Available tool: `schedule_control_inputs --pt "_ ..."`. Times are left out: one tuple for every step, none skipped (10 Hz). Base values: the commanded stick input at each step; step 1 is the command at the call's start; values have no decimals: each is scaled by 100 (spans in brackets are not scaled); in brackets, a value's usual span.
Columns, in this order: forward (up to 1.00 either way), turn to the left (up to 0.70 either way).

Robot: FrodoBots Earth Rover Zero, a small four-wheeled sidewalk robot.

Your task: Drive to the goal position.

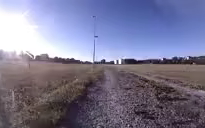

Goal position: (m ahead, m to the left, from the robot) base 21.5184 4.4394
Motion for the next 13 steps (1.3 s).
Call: schedule_control_inputs --pt "50 -8" --pt "50 -50" --pt "50 -50" --pt "50 -49" --pt "50 -28" --pt "50 -8" --pt "50 -2" --pt "50 0" --pt "50 0" --pt "50 0" --pt "50 0" --pt "50 0" --pt "50 0"
